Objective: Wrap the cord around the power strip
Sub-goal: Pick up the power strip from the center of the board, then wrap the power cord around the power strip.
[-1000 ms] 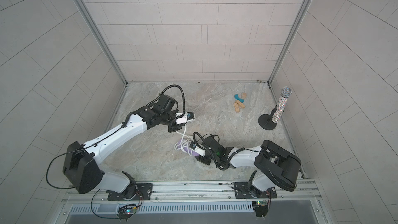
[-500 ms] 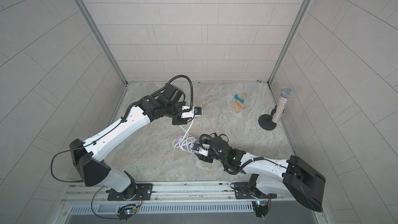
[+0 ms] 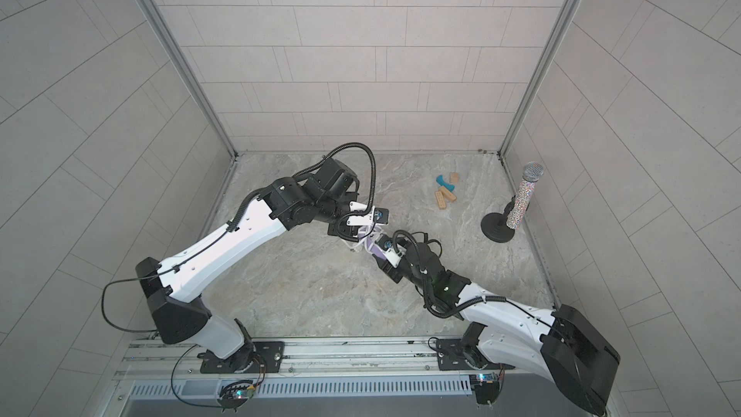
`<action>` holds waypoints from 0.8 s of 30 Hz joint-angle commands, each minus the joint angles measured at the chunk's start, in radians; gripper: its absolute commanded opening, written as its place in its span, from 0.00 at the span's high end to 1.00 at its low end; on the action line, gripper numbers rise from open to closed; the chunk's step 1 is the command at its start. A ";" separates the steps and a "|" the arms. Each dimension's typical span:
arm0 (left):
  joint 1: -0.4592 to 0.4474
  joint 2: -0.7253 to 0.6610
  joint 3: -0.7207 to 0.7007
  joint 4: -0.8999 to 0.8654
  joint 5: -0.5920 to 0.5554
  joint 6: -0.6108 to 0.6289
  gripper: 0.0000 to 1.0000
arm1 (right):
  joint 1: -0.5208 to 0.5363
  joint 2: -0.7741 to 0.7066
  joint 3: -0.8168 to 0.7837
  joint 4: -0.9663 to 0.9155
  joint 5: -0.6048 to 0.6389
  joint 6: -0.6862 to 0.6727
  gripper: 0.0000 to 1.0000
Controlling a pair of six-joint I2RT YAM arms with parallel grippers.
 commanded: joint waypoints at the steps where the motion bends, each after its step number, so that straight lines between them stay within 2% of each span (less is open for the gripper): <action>1: -0.038 -0.008 0.062 -0.036 -0.037 -0.012 1.00 | 0.002 -0.014 0.028 0.070 -0.090 -0.015 1.00; 5: -0.061 0.060 0.159 -0.036 -0.169 -0.006 1.00 | 0.012 0.003 0.031 0.038 -0.247 -0.083 1.00; 10: -0.070 0.153 0.275 -0.056 -0.304 0.025 1.00 | 0.044 -0.010 0.029 0.038 -0.320 -0.117 1.00; 20: -0.066 0.250 0.316 -0.050 -0.266 0.044 1.00 | 0.077 -0.103 0.040 0.129 -0.341 -0.167 1.00; 24: -0.036 0.263 0.317 -0.056 -0.205 0.043 1.00 | 0.077 -0.152 0.049 0.170 -0.340 -0.173 1.00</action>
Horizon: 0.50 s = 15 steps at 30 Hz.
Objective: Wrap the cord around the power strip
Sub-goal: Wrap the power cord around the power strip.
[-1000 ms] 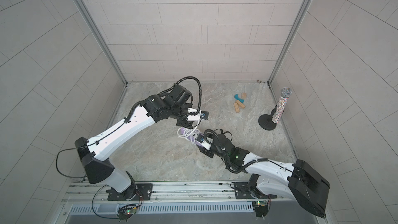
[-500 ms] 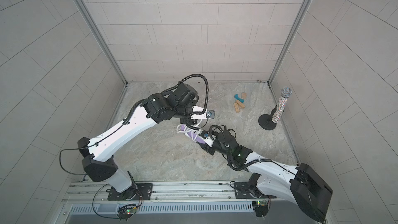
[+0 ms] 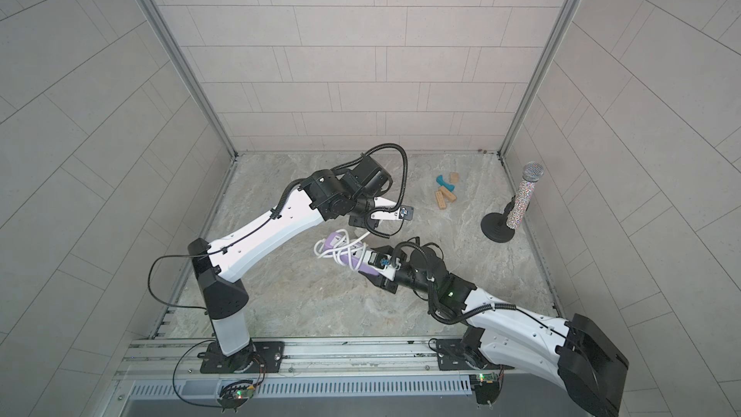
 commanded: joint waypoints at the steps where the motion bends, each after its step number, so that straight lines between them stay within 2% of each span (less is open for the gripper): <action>1: 0.031 0.005 0.040 0.028 0.058 0.013 0.99 | 0.014 -0.055 0.052 0.129 -0.052 -0.045 1.00; 7: 0.084 -0.011 0.037 -0.013 0.174 0.012 0.92 | 0.014 -0.105 0.056 0.167 -0.027 -0.020 1.00; 9: 0.102 -0.021 0.035 -0.026 0.219 0.013 0.84 | 0.014 -0.116 0.057 0.181 -0.017 -0.013 1.00; 13: 0.148 -0.045 0.028 -0.024 0.320 -0.006 0.60 | 0.014 -0.127 0.058 0.222 -0.008 0.009 1.00; 15: 0.175 -0.057 0.022 -0.010 0.360 -0.025 0.53 | 0.014 -0.126 0.063 0.248 -0.005 0.023 1.00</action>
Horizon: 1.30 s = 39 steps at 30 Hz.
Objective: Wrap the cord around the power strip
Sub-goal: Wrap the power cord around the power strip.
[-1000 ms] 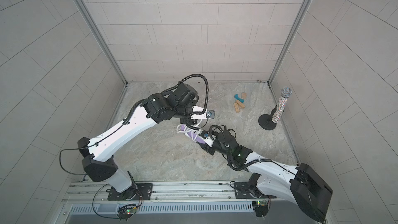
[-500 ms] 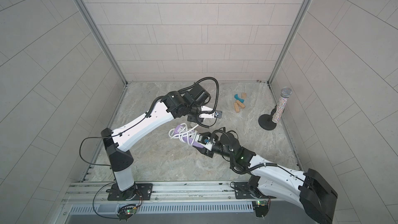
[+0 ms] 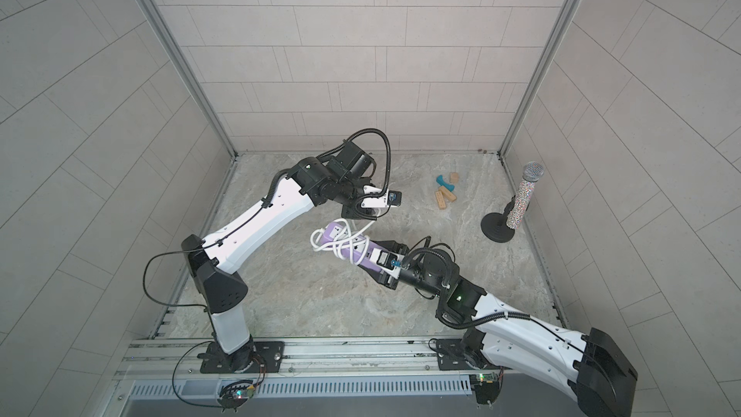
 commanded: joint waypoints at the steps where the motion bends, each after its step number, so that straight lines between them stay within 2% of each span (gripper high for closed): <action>1: 0.046 -0.057 0.003 0.016 0.114 -0.021 0.50 | 0.004 -0.029 0.060 0.167 -0.003 0.022 1.00; 7: 0.127 -0.103 -0.043 0.081 0.249 -0.082 0.36 | 0.003 -0.028 0.072 0.202 0.003 0.041 1.00; 8: 0.138 -0.109 -0.052 0.093 0.278 -0.094 0.29 | 0.003 -0.025 0.073 0.214 0.003 0.046 1.00; 9: 0.147 -0.114 -0.059 0.103 0.295 -0.106 0.27 | 0.003 -0.020 0.076 0.223 0.003 0.051 1.00; 10: 0.154 -0.115 -0.064 0.111 0.305 -0.112 0.12 | 0.003 -0.016 0.079 0.236 0.003 0.057 1.00; 11: 0.159 -0.117 -0.069 0.115 0.307 -0.117 0.10 | 0.003 -0.009 0.082 0.251 0.004 0.063 1.00; 19: 0.220 -0.155 -0.142 0.207 0.330 -0.145 0.10 | -0.003 -0.002 0.116 0.274 0.019 0.068 1.00; 25: 0.330 -0.231 -0.307 0.454 0.466 -0.314 0.10 | -0.018 -0.007 0.139 0.257 0.013 0.079 1.00; 28: 0.361 -0.270 -0.399 0.559 0.493 -0.380 0.10 | -0.025 -0.004 0.165 0.215 0.008 0.079 1.00; 31: 0.397 -0.319 -0.529 0.682 0.499 -0.473 0.10 | -0.034 -0.006 0.195 0.161 0.019 0.086 1.00; 35: 0.461 -0.424 -0.821 1.013 0.529 -0.667 0.10 | -0.058 -0.008 0.234 0.092 0.030 0.115 1.00; 39: 0.472 -0.510 -1.029 1.186 0.536 -0.736 0.11 | -0.085 -0.003 0.284 0.045 0.028 0.150 1.00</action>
